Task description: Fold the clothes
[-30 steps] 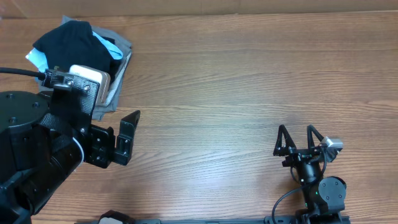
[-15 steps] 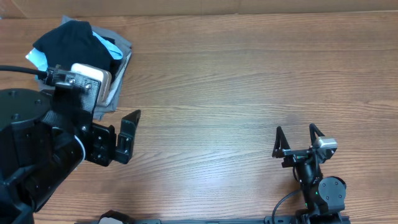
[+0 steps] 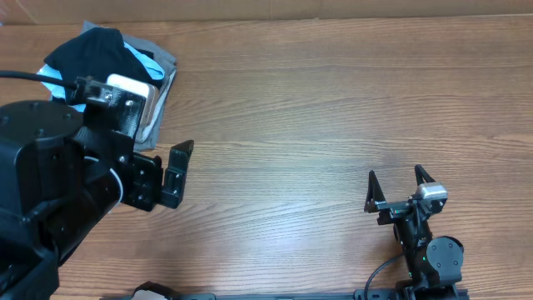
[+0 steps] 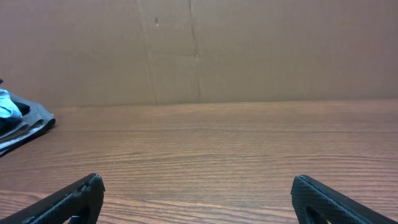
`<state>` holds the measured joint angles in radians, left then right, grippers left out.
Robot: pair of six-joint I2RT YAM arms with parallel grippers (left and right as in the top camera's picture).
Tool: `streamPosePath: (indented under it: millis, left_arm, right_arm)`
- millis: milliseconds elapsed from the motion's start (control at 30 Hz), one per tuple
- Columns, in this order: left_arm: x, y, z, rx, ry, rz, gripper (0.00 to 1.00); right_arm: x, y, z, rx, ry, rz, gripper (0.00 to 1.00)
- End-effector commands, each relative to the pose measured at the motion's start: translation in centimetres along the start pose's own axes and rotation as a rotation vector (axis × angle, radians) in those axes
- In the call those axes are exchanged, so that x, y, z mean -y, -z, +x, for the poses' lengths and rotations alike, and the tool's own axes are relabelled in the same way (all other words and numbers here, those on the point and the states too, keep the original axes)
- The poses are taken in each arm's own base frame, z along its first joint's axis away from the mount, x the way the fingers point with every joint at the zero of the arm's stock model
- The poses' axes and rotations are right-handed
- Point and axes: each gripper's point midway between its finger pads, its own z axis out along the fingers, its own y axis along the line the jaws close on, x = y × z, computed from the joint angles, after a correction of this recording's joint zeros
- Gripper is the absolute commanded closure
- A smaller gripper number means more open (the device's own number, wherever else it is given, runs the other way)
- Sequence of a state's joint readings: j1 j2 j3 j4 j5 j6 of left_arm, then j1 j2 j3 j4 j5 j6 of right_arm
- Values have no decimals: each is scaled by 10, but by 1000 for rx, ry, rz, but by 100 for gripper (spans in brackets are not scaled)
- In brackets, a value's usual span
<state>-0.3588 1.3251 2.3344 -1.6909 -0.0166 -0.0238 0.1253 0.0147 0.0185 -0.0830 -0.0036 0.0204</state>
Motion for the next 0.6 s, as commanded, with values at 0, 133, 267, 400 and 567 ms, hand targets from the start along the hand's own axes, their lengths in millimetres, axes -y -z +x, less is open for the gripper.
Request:
streamPosePath:
  millis: [0, 133, 267, 400, 567]
  left_arm:
    - [0, -3, 0, -8, 6, -5, 0]
    - [-5, 0, 0, 2, 18, -19, 0]
    - [-24, 11, 4, 23, 74, -88, 0]
    - [-47, 19, 21, 11, 140, -188, 0]
    - [-72, 23, 31, 60, 188, -307, 0]
  right_arm:
    - [-2, 0, 3, 1, 14, -12, 0]
    - [-2, 0, 3, 1, 14, -12, 0]
    - [-2, 0, 3, 1, 14, -12, 0]
    - [-2, 0, 3, 1, 14, -12, 0]
    - [-2, 0, 3, 1, 14, -12, 0]
